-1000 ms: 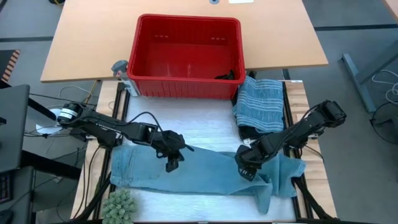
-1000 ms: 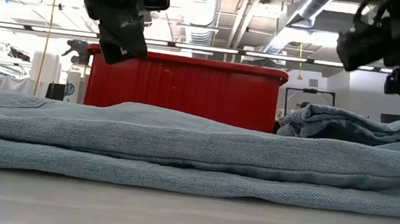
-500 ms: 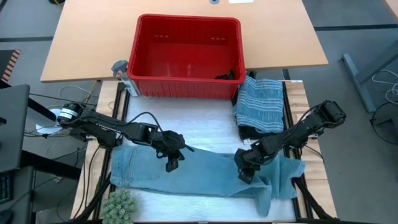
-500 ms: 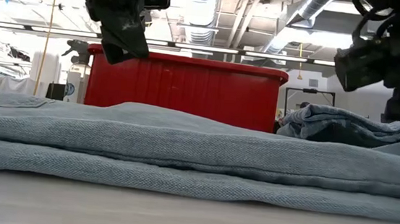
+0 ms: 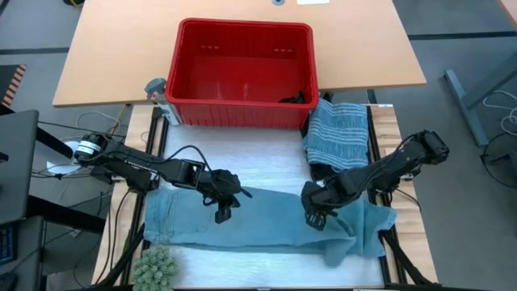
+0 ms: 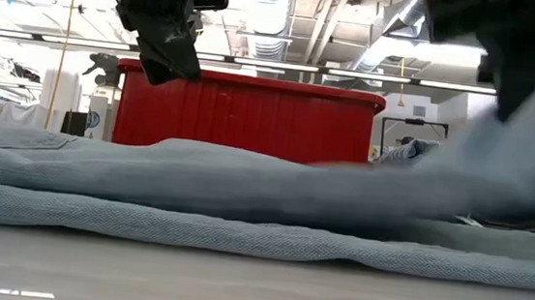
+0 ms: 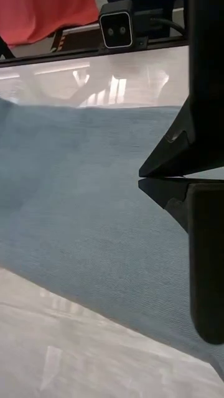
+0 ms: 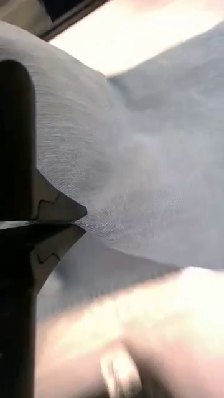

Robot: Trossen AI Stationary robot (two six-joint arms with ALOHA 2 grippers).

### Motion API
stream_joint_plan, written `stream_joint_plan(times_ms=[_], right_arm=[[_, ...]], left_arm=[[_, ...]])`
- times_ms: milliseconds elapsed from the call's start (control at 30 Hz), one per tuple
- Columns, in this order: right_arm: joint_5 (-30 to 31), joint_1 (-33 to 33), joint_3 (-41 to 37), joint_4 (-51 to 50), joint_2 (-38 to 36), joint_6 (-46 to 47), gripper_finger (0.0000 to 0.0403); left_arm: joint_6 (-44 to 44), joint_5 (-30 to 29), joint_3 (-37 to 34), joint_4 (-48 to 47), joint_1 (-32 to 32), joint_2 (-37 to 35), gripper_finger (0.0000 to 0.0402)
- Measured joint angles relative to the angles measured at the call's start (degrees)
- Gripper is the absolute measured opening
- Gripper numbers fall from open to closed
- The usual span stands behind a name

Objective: Fold Laundry from Bin
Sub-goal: Fold the light blue pants

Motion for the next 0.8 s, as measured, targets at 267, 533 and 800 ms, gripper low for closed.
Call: stream_joint_plan(times_ms=[267,533,800], right_arm=[[3.28,-0.14,6.18,-3.78,2.90,-8.26,0.0022],[-1.14,4.05,8.02,-0.91,19.31,-19.67,0.0024],[-1.62,6.01,13.77,-6.50,19.03,-17.88,0.0145]], left_arm=[[0.03,0.02,0.00,-0.12,0.00,0.00,0.0000],[-1.07,0.72,-1.54,0.64,0.00,0.00,0.0000],[0.01,-0.30,-1.70,0.83,0.00,0.00,0.0000]])
